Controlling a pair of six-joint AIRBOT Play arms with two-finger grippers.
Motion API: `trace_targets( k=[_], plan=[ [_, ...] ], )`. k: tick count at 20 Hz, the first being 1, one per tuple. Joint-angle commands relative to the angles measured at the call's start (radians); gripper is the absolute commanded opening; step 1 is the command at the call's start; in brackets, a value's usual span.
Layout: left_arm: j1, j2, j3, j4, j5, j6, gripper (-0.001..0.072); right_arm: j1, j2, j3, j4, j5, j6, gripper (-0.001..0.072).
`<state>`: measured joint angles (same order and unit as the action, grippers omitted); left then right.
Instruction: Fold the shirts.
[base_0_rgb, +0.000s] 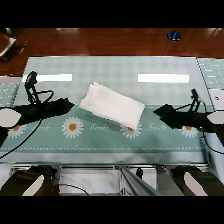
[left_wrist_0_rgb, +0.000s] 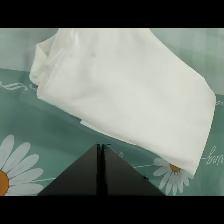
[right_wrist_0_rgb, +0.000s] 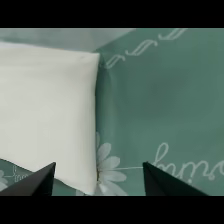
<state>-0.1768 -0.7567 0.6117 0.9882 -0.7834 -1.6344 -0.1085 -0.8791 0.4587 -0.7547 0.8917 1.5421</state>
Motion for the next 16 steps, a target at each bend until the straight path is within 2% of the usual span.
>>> trace_targets(
  k=[1, 4, 11, 12, 14, 16],
  plan=[
    [-0.042, -0.008, 0.000, -0.006, 0.032, -0.002, 0.0022, -0.008, -0.115, -0.092, 0.210, -0.030, -0.143, 0.0611],
    [-0.055, -0.024, 0.000, -0.039, 0.033, -0.002, 0.0022, 0.008, -0.246, -0.068, 0.283, 0.031, -0.257, 0.0610],
    [-0.056, -0.054, 0.000, -0.066, 0.046, -0.002, 0.0022, 0.200, -0.528, 0.208, 0.268, 0.022, -0.257, 0.0610],
    [-0.056, -0.054, 0.000, -0.066, 0.046, -0.002, 0.0022, 0.217, -0.573, 0.253, 0.272, 0.026, -0.257, 0.0592],
    [-0.056, -0.054, 0.000, -0.066, 0.046, -0.002, 0.0022, 0.242, -0.634, 0.337, 0.247, 0.048, -0.257, 0.0520],
    [-0.056, -0.054, 0.000, -0.066, 0.046, -0.002, 0.0022, 0.256, -0.676, 0.412, 0.218, 0.068, -0.262, 0.0267]
  ],
)
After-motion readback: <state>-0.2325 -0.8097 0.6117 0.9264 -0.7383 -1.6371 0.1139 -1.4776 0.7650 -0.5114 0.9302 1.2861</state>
